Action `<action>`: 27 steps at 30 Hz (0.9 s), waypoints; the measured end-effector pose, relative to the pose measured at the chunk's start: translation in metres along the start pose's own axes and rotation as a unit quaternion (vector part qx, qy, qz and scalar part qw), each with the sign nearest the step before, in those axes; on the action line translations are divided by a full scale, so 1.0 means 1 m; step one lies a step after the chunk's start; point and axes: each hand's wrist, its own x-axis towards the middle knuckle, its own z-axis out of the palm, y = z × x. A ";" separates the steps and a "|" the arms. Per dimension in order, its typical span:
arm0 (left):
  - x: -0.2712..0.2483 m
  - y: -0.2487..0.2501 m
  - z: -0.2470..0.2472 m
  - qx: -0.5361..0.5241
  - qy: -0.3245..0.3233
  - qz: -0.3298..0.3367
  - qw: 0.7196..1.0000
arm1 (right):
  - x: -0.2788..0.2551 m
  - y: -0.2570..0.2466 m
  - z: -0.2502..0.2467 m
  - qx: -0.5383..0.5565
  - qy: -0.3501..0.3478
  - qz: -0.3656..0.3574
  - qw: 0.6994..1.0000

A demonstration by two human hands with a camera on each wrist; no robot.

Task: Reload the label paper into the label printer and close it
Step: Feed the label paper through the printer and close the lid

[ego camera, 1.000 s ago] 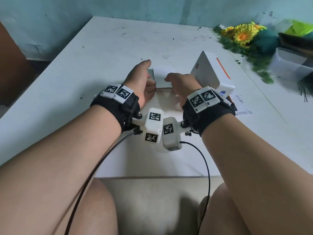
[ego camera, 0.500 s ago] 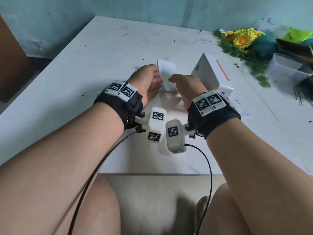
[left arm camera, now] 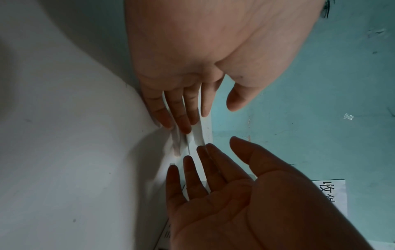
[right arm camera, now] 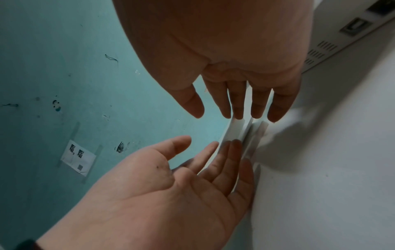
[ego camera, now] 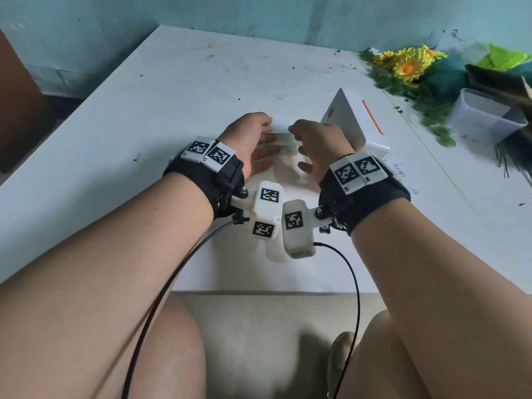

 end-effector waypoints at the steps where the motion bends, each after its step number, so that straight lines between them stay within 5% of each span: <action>1: -0.001 0.000 0.000 -0.006 -0.002 -0.001 1.000 | 0.000 0.000 0.000 0.001 -0.001 0.000 1.000; 16: 0.007 -0.005 -0.002 0.011 0.067 0.047 0.997 | 0.006 0.005 -0.003 0.030 -0.021 -0.021 0.999; 27: 0.002 -0.002 -0.006 0.000 -0.003 0.005 1.000 | -0.004 0.001 0.000 0.144 -0.034 0.004 0.989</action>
